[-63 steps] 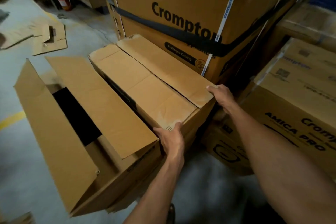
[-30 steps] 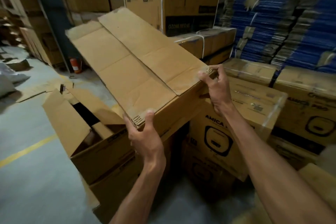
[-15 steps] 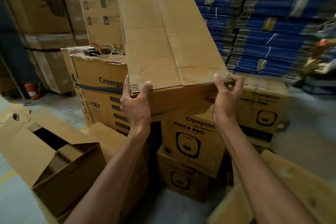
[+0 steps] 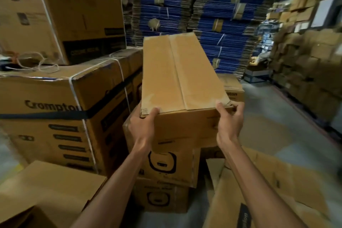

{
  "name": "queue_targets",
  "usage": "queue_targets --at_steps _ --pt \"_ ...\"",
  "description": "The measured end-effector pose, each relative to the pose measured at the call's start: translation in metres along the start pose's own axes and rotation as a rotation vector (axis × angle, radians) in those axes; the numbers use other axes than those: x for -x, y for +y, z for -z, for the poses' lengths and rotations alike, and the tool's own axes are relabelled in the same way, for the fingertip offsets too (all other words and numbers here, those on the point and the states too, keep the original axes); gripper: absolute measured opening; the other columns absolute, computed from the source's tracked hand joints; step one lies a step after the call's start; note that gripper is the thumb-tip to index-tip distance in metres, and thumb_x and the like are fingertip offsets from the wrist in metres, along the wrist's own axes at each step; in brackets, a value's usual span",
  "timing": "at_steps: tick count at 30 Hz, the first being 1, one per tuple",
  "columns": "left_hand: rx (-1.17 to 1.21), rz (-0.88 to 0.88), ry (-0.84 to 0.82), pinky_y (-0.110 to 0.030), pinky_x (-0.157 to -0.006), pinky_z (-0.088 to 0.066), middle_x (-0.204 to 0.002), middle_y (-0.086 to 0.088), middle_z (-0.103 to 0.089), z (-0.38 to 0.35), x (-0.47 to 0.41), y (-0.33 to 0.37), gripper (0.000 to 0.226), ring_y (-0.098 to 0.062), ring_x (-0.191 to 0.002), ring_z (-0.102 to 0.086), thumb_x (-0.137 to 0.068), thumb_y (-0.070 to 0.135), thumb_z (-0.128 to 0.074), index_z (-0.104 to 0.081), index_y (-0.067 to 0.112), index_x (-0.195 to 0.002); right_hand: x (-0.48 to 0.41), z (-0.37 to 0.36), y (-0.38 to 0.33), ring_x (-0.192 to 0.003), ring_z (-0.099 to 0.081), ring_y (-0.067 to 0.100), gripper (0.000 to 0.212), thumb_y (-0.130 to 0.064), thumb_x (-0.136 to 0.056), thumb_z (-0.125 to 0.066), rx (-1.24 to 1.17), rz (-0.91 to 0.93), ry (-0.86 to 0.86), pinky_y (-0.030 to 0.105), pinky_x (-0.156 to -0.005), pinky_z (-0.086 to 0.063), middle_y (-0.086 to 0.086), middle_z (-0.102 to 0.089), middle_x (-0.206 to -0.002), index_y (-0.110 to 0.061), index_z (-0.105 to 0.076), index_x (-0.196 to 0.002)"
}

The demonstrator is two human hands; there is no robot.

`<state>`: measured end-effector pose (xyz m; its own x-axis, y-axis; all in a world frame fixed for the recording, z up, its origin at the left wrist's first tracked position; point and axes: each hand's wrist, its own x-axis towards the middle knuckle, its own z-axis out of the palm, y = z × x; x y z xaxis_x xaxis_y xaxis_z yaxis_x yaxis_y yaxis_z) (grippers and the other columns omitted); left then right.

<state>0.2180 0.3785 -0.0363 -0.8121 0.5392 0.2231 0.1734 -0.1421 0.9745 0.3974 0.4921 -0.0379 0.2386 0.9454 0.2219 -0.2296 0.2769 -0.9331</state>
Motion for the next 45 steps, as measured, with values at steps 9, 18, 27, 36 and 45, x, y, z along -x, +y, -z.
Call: queue_targets --at_steps 9,18,27,36,45 --pt "-0.088 0.104 -0.150 -0.046 -0.095 -0.057 -0.121 -0.001 -0.066 -0.014 -0.098 -0.043 0.063 -0.025 -0.113 -0.062 -0.086 0.053 -0.074 -0.062 0.022 -0.139 -0.027 -0.060 0.036 -0.087 -0.062 0.032 0.029 -0.039 -0.092 -0.070 0.267 -0.126 0.127 0.061 -0.072 -0.056 0.000 -0.059 -0.093 -0.024 -0.045 -0.093" --pt "-0.116 0.076 -0.274 -0.051 -0.095 -0.055 -0.113 0.003 -0.067 -0.041 -0.167 -0.054 0.074 -0.027 -0.113 -0.061 -0.078 0.074 -0.067 -0.065 0.022 -0.131 -0.050 -0.095 0.037 -0.082 -0.052 0.013 0.032 -0.048 -0.097 -0.060 0.367 -0.187 0.132 0.065 -0.068 -0.058 -0.008 -0.053 -0.101 -0.025 -0.044 -0.112" --pt "-0.398 -0.407 -0.381 -0.054 -0.123 -0.020 -0.165 -0.007 -0.028 -0.064 -0.189 -0.051 0.081 -0.031 -0.151 -0.025 -0.100 0.064 -0.046 -0.014 0.023 -0.162 -0.036 -0.082 0.092 -0.116 -0.055 0.015 0.041 -0.043 -0.097 -0.063 0.134 -0.222 0.209 0.046 -0.098 -0.050 -0.004 -0.051 -0.141 -0.029 -0.047 -0.132" --pt "-1.087 -1.052 -0.727 -0.062 -0.123 -0.001 -0.170 -0.003 -0.014 -0.122 -0.196 0.000 0.090 -0.028 -0.157 -0.009 -0.093 0.076 -0.041 -0.010 0.027 -0.162 0.022 -0.094 0.202 -0.135 -0.048 0.037 0.067 -0.024 -0.096 -0.069 -0.384 -0.899 0.042 0.050 -0.111 -0.044 0.020 -0.045 -0.151 -0.012 -0.039 -0.154" --pt "-1.236 -0.997 -0.749 -0.056 -0.121 -0.021 -0.169 0.000 -0.020 -0.124 -0.192 -0.026 0.094 -0.028 -0.151 -0.027 -0.087 0.084 -0.039 -0.013 0.033 -0.161 0.019 -0.112 0.212 -0.143 -0.035 0.042 0.069 -0.032 -0.086 -0.077 -0.522 -0.954 0.030 0.060 -0.110 -0.040 0.018 -0.028 -0.160 -0.031 -0.038 -0.144"
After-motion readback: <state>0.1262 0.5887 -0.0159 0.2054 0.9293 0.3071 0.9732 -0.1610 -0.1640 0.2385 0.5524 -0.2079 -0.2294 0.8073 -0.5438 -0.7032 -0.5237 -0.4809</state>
